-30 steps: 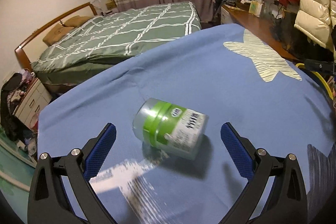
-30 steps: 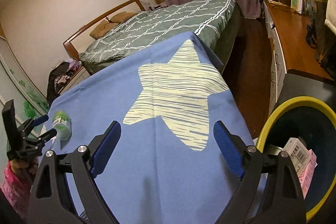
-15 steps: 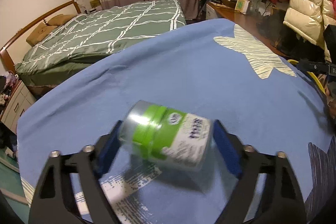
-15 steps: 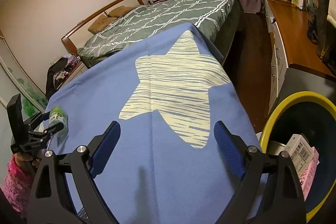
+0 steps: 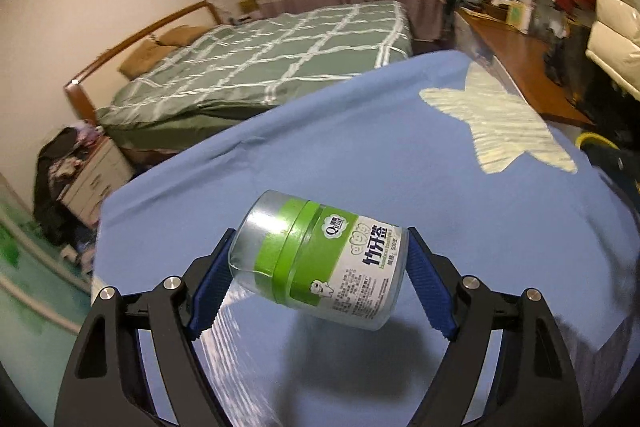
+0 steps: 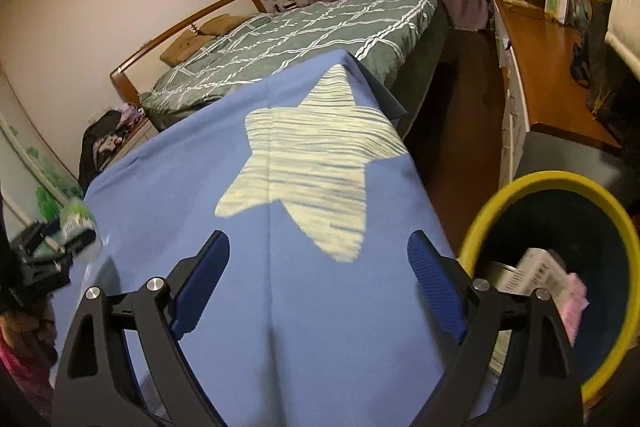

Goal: Collect trash
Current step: 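Carry the green-lidded jar over the yellow bin and open the left tool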

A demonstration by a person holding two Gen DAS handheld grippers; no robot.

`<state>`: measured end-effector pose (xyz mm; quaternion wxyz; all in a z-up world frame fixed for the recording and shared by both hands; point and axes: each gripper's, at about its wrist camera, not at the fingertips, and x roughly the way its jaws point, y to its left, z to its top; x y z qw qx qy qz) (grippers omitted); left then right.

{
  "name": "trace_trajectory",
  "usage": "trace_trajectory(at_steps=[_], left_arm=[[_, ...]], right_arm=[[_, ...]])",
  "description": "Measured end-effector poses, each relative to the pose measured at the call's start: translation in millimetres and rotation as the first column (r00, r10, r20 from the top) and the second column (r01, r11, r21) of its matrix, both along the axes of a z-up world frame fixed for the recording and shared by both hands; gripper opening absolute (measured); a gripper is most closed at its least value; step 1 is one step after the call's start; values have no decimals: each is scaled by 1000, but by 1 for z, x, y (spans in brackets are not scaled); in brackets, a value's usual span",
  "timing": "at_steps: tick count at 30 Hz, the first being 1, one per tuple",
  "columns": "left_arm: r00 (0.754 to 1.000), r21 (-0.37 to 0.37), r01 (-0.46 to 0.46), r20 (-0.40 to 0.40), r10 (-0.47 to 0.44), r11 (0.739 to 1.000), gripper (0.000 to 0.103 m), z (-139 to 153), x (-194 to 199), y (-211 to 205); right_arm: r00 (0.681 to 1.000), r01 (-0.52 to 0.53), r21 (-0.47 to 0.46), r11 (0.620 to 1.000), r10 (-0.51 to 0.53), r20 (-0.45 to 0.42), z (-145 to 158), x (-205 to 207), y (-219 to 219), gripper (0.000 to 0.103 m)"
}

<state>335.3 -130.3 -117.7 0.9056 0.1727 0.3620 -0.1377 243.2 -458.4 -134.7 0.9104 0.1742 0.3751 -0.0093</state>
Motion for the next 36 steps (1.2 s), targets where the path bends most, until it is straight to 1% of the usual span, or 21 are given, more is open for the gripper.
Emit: trace_trajectory(at_steps=[3, 4, 9, 10, 13, 15, 19, 24, 30, 36], left_arm=[[999, 17, 16, 48, -17, 1000, 80, 13, -25, -22], [997, 16, 35, 61, -35, 999, 80, 18, -34, -34], [989, 31, 127, 75, -129, 991, 80, 28, -62, -86], [985, 37, 150, 75, -153, 988, 80, 28, -67, -99], [974, 47, 213, 67, -216, 976, 80, 27, -80, -138], [963, 57, 259, 61, -262, 964, 80, 26, -88, -167], [941, 72, 331, 49, -334, 941, 80, 23, -102, -217], [906, 84, 418, 30, -421, 905, 80, 19, -115, -282], [855, 85, 517, -1, -519, 852, 80, 9, -131, -354], [821, 78, 570, -48, -568, 818, 80, -12, -134, -402]], right_arm=[[1000, -2, -22, 1000, 2, 5, 6, -27, -9, 86], [1000, 5, -27, 1000, -5, 9, 9, -37, -13, 86], [997, 75, -42, 996, -74, 28, 17, -88, -50, 86], [995, 98, -43, 994, -97, 36, 20, -101, -61, 86], [988, 147, -64, 987, -144, 54, 28, -123, -82, 86], [980, 190, -87, 978, -185, 69, 31, -141, -98, 86], [970, 241, -117, 964, -234, 69, 28, -167, -120, 86], [948, 317, -119, 941, -312, 64, 17, -200, -153, 86], [924, 381, -111, 918, -379, 45, 6, -220, -179, 86], [905, 426, -127, 896, -425, 31, 2, -236, -194, 86]])
